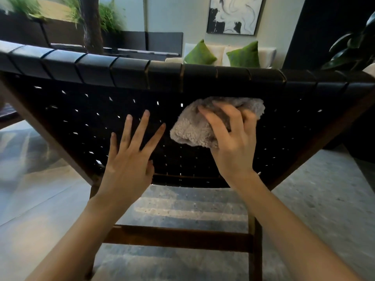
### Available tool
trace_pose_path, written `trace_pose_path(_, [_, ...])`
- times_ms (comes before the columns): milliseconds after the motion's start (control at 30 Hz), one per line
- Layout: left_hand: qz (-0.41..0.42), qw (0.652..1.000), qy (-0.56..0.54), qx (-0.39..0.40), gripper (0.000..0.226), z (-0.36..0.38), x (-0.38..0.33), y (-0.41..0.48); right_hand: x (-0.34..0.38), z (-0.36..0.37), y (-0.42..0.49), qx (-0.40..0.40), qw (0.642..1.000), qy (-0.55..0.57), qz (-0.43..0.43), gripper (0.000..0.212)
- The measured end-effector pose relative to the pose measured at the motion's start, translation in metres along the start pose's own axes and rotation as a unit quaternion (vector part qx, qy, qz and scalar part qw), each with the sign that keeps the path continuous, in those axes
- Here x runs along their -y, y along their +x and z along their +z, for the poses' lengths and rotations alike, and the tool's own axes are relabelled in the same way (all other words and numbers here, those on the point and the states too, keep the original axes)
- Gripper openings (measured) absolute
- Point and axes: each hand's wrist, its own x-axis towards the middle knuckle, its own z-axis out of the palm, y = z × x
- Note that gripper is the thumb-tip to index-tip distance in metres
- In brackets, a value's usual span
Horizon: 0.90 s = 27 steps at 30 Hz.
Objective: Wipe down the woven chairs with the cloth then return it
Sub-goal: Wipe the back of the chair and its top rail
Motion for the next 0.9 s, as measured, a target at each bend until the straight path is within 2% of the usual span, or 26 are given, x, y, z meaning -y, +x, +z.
trace_pose_path(167, [-0.006,1.0,-0.013,0.004,0.088,0.002,0.002,0.003,0.008,0.026,0.003,-0.012,0.999,-0.027,0.027,0.038])
trace_pose_path(233, [-0.015,1.0,-0.008,0.007,0.087,0.004,0.004,0.004,0.004,0.034,-0.005,-0.016,1.0,-0.02,0.012,0.038])
trace_pose_path(300, [-0.026,1.0,-0.006,0.012,0.087,0.007,0.004,0.005,-0.002,0.041,-0.019,0.004,1.0,-0.005,0.004,0.046])
trace_pose_path(533, [-0.039,0.998,-0.036,0.023,0.085,0.013,0.007,0.013,-0.005,0.06,-0.104,0.167,0.985,0.035,0.008,0.066])
trace_pose_path(633, [-0.035,0.999,-0.033,0.02,0.084,0.013,0.01,0.013,-0.001,0.066,-0.139,0.26,0.966,0.004,0.008,0.066])
trace_pose_path(767, [-0.027,0.999,-0.034,0.014,0.085,0.014,0.012,0.013,0.006,0.069,-0.169,0.346,0.937,-0.042,-0.006,0.07])
trace_pose_path(833, [-0.024,0.999,-0.028,0.015,0.086,0.014,0.013,0.013,0.012,0.068,-0.177,0.385,0.922,-0.038,0.03,0.077])
trace_pose_path(900, [-0.022,0.999,-0.025,0.02,0.086,0.013,0.016,0.013,0.016,0.07,-0.177,0.408,0.91,0.008,0.079,0.069])
